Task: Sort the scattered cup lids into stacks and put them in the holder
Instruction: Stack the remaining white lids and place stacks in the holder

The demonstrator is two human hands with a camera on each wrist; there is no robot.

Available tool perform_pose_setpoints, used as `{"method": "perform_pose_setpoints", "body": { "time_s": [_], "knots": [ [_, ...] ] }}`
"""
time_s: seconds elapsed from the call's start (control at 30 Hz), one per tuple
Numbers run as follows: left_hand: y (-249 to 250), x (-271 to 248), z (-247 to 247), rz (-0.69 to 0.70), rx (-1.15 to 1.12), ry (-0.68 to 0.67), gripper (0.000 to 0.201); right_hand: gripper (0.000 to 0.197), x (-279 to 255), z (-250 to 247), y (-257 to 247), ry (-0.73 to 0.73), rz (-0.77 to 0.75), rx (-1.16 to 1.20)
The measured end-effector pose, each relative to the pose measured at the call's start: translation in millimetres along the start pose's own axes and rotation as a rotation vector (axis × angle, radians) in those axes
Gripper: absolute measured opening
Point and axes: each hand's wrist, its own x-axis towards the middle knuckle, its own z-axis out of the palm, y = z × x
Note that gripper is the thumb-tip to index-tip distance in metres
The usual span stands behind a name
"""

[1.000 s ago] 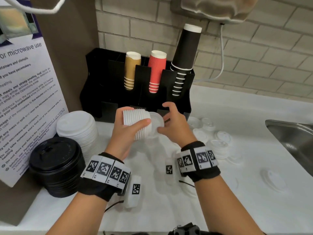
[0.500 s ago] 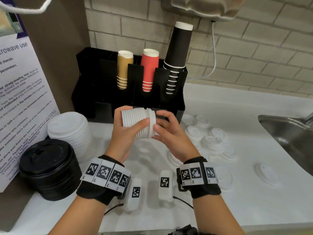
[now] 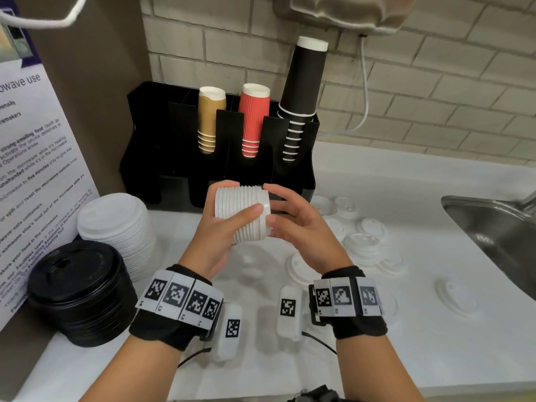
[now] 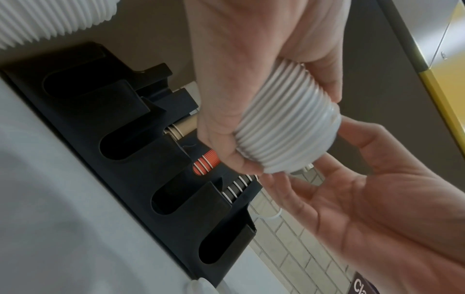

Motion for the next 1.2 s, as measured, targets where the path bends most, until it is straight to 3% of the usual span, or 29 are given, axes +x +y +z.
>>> {"method": "perform_pose_setpoints", "body": {
  "time_s": [0.2,0.33,0.47,0.6,0.77,1.03,1.2],
  "knots": [
    [-5,4,8,-0.035,-0.125,0.066,0.077,0.046,2,2,-3,0.053,-0.058,-0.099],
    [-3,7,7,-0.029,-0.145,0.037,0.071,0.035,5,0,-3,0.100,-0.087,0.007],
    [-4,6,7,-0.122,-0.250,-0.010,0.056,0.035,7,5,2,-0.046,0.061,0.160],
    [-6,5,2,-0.182,-0.047,-0.011,0.053,0.030,8,12,6,-0.078,0.138,0.319],
    [-9,13,-13,-0.308,0.055,0.133,0.018,0.027,14,7,11,0.019,0.203,0.154],
    [-24,10,-23,-0.528,0.427,0.079,0.037,0.031,13,18,32,-0.073,0.331,-0.089],
    [-32,7,-31,-0.614,0.646,0.047,0.038,0.035,11,18,43,-0.142,0.381,-0.373]
  ]
}}
